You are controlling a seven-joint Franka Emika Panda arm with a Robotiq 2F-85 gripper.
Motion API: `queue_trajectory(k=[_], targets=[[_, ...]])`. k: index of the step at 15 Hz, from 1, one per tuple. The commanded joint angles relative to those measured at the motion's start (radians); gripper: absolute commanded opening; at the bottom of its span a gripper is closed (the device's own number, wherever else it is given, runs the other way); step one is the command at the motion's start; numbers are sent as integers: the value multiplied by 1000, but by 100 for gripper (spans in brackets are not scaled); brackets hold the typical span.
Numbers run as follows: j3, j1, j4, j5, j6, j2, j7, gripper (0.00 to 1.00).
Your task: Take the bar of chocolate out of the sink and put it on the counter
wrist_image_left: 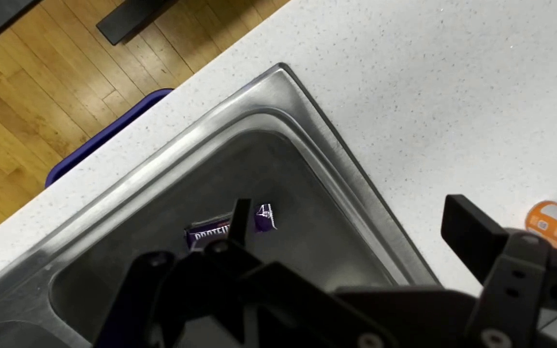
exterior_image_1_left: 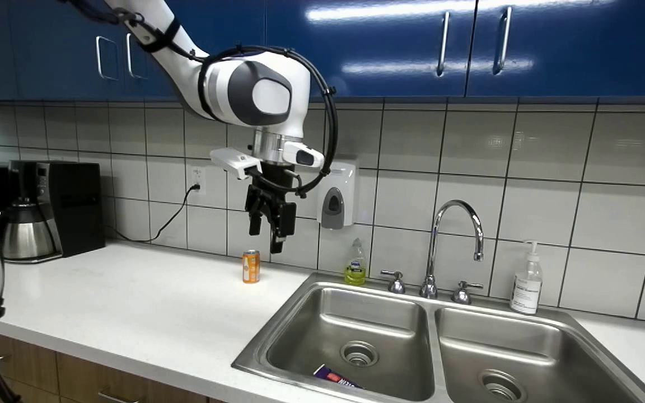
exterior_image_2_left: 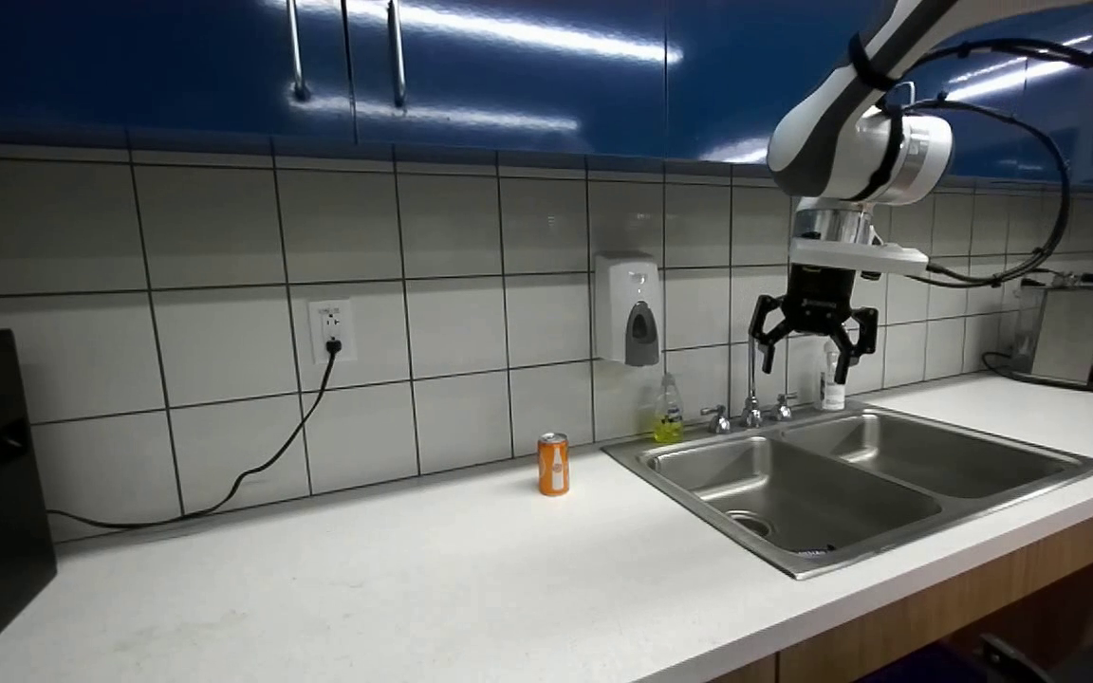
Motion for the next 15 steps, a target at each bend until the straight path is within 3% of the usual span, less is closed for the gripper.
queue_trajectory(k=[1,7,15], targets=[[-23,-21,93,-8,23,134,-41,100],[-53,-21,267,-5,83,391,-107,100],[-39,-40,487,1,97,688,-172,100]])
